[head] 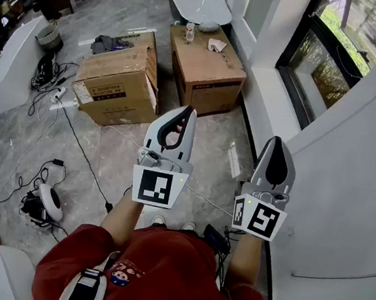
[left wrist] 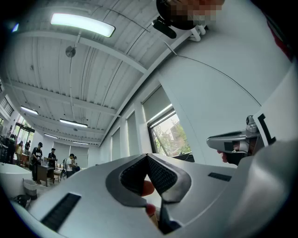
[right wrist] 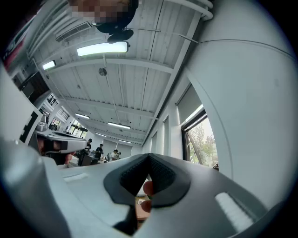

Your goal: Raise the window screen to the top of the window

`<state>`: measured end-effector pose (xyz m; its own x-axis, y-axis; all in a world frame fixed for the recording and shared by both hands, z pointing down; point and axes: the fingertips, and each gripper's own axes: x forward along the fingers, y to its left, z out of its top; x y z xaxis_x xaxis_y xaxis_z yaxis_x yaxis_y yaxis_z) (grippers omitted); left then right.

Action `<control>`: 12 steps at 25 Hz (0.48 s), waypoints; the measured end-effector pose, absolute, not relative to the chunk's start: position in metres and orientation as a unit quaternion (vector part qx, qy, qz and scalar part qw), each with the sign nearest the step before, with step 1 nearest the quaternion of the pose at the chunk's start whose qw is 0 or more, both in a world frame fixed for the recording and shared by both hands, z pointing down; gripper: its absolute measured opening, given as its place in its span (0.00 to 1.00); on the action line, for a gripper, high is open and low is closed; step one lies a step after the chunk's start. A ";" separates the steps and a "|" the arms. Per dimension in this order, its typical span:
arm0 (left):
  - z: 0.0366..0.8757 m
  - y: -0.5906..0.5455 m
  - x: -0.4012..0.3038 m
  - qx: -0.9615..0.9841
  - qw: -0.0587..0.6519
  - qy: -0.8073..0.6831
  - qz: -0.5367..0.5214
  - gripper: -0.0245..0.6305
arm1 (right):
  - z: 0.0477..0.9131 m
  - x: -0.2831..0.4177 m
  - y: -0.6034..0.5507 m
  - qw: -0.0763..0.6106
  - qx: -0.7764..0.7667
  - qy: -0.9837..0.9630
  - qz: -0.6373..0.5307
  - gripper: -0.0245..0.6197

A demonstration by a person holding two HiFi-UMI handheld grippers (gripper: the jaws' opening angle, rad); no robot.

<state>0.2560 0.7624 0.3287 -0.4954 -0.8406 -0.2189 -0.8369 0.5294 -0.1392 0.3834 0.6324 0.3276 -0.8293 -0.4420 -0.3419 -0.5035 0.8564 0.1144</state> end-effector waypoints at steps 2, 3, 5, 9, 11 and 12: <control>0.330 0.755 0.262 -0.485 0.130 0.865 -0.009 0.04 | 0.328 0.389 0.625 0.155 -0.249 0.951 0.099 0.05; 0.331 0.751 0.265 -0.485 0.130 0.865 -0.009 0.04 | 0.329 0.392 0.621 0.155 -0.249 0.951 0.099 0.05; 0.333 0.744 0.272 -0.487 0.130 0.864 -0.007 0.04 | 0.331 0.400 0.614 0.156 -0.252 0.950 0.095 0.05; 0.341 0.729 0.288 -0.491 0.120 0.863 -0.004 0.04 | 0.339 0.420 0.600 0.150 -0.255 0.951 0.082 0.05; 0.345 0.723 0.295 -0.489 0.117 0.864 -0.007 0.04 | 0.343 0.429 0.594 0.152 -0.255 0.952 0.076 0.05; 0.347 0.720 0.298 -0.489 0.115 0.865 -0.009 0.04 | 0.345 0.433 0.590 0.153 -0.255 0.952 0.073 0.05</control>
<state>0.2983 0.7205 0.3469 -0.4958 -0.8473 -0.1905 -0.8432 0.5221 -0.1279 0.4326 0.5901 0.3453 -0.8230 -0.4634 -0.3284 -0.5078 0.8594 0.0600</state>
